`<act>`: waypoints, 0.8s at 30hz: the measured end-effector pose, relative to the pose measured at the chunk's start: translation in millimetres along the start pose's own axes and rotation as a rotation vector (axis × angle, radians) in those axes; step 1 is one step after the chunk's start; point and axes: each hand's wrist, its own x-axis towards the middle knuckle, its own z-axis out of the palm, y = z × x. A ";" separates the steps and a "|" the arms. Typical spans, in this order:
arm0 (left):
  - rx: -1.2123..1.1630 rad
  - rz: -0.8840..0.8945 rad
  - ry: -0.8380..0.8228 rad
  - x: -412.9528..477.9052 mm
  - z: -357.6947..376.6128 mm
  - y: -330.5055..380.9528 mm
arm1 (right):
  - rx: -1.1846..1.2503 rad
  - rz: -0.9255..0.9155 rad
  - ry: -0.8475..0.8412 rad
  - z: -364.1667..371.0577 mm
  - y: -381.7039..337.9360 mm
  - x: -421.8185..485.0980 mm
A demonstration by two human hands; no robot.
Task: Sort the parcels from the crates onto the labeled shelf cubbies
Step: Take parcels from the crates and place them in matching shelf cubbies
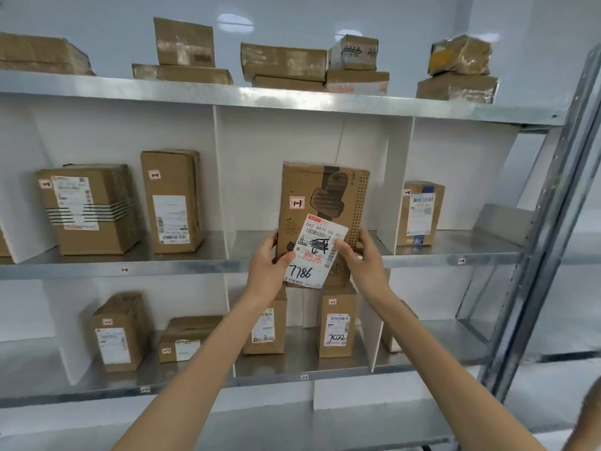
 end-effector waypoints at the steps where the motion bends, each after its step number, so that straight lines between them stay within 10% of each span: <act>1: 0.012 -0.013 0.023 7.8 4.3 -0.2 | 0.008 -0.005 -0.013 -1.3 0.1 8.5; 24: 0.424 -0.016 0.234 170.3 -14.1 -109.1 | -0.162 -0.101 -0.171 81.9 123.8 147.7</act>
